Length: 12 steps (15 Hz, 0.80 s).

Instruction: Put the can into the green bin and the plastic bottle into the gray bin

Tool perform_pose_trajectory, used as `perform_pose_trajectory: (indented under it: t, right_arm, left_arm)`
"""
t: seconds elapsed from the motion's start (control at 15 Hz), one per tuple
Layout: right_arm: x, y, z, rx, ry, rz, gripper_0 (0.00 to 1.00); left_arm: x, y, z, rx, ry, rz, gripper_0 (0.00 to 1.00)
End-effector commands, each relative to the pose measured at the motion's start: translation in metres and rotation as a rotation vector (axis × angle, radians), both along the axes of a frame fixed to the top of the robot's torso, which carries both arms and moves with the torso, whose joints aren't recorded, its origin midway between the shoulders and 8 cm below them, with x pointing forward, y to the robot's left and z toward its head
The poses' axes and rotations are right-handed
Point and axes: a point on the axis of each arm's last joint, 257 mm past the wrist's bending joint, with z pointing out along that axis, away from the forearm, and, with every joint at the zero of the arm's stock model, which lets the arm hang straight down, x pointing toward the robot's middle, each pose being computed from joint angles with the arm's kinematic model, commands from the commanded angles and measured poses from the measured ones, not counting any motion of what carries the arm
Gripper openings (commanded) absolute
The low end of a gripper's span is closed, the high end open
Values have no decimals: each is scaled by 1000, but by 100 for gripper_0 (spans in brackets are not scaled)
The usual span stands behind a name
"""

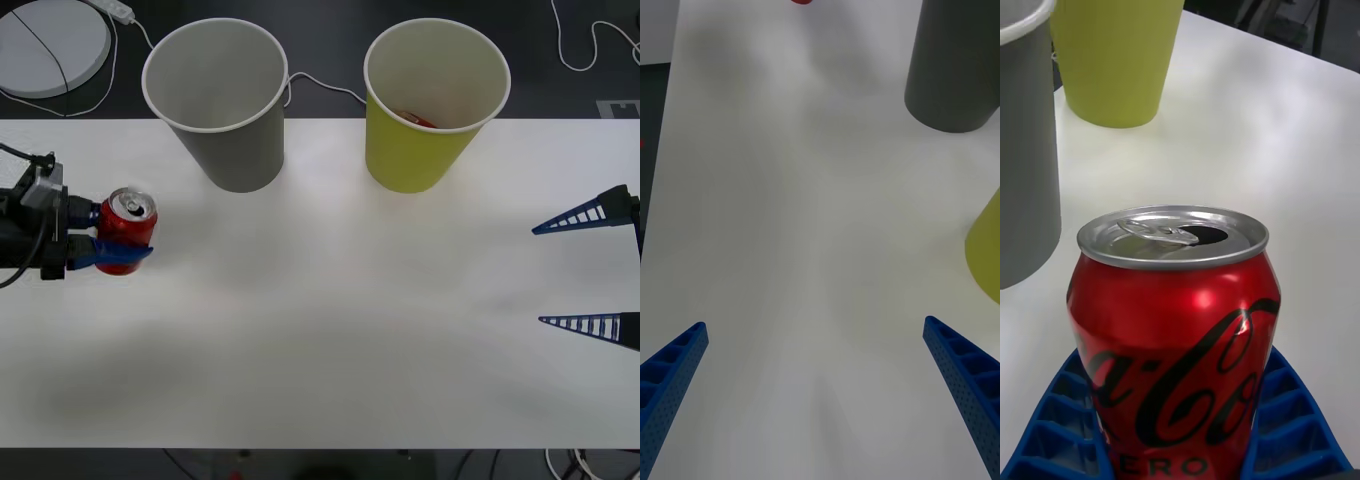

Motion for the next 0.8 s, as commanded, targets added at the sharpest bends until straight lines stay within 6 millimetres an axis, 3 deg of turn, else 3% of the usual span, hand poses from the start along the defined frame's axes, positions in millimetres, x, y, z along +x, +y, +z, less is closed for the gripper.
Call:
perform_pose_trajectory:
  t: [0.07,0.8]
  right_arm:
    - [0,0,0,0,0,0,100]
    - [0,0,0,0,0,0,100]
  left_arm:
    - [2,-7,20,53,21,22,0]
    - [-1,-41,71,241,57,207,0]
